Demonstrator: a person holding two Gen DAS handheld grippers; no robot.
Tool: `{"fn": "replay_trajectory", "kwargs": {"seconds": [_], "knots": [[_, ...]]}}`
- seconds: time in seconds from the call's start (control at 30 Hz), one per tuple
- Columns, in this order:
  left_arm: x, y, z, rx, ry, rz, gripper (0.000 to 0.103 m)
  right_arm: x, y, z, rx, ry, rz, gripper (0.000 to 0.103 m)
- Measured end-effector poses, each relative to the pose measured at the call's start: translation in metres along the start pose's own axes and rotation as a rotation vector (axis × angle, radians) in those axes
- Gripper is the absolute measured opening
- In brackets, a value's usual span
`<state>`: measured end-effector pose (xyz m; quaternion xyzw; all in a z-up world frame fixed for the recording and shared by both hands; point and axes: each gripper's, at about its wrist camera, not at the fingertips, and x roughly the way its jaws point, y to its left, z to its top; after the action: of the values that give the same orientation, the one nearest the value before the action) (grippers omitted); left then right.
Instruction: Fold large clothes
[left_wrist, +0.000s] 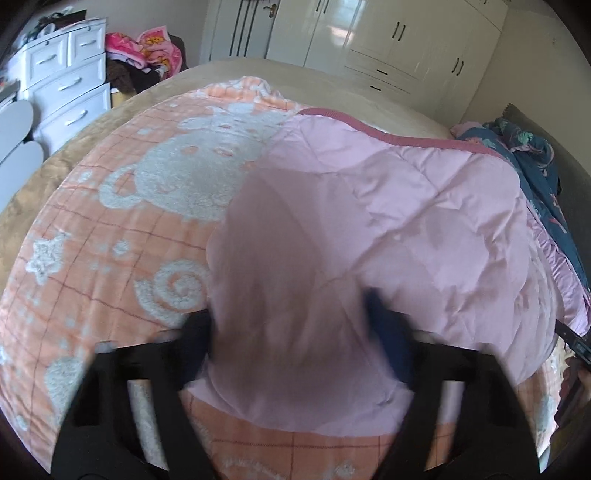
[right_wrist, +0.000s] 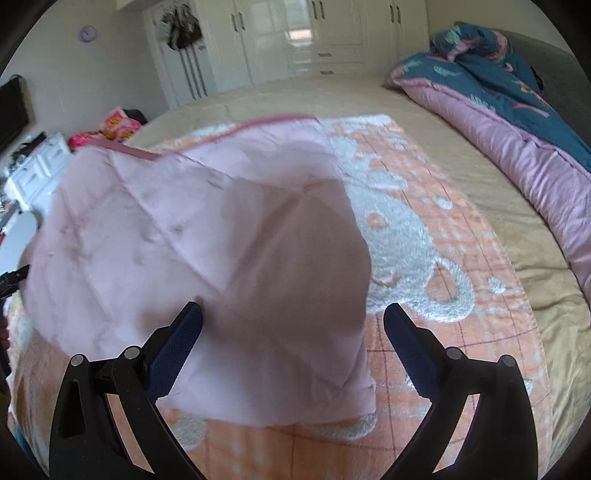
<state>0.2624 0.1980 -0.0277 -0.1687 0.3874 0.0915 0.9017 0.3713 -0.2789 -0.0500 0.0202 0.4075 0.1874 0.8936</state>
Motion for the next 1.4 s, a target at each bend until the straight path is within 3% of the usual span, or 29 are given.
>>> {"fn": "replay_trajectory", "kwargs": {"seconds": [0.03, 0.1, 0.17, 0.27, 0.37, 0.5, 0.7, 1.07, 1.23, 1.4], "knots": [[0.000, -0.002, 0.001, 0.005, -0.009, -0.001, 0.031, 0.002, 0.000, 0.000, 0.002, -0.001, 0.007, 0.065], [-0.003, -0.012, 0.005, 0.031, -0.028, 0.005, 0.018, 0.003, 0.006, 0.003, -0.021, -0.004, 0.008, 0.039], [-0.009, -0.019, 0.013, 0.040, -0.063, 0.006, 0.015, -0.002, 0.011, 0.011, -0.014, -0.018, 0.026, 0.024], [-0.016, -0.022, 0.036, 0.010, -0.110, -0.011, 0.013, -0.018, 0.013, 0.034, 0.013, -0.084, 0.037, 0.017], [-0.014, -0.025, 0.062, -0.002, -0.134, 0.003, 0.013, -0.025, 0.012, 0.063, 0.055, -0.146, 0.034, 0.017], [0.005, -0.033, 0.081, 0.014, -0.107, 0.053, 0.013, 0.002, 0.004, 0.082, 0.113, -0.101, -0.003, 0.017], [0.047, -0.041, 0.074, 0.058, -0.038, 0.154, 0.014, 0.045, -0.003, 0.074, 0.206, -0.009, -0.042, 0.017], [0.066, -0.032, 0.067, 0.019, 0.001, 0.176, 0.016, 0.064, -0.001, 0.061, 0.196, 0.023, -0.075, 0.021], [0.067, -0.032, 0.066, 0.024, 0.005, 0.179, 0.019, 0.063, 0.000, 0.057, 0.188, 0.034, -0.111, 0.027], [0.058, -0.032, 0.067, 0.005, 0.020, 0.195, 0.026, 0.054, 0.000, 0.056, 0.187, 0.060, -0.148, 0.047]]}}
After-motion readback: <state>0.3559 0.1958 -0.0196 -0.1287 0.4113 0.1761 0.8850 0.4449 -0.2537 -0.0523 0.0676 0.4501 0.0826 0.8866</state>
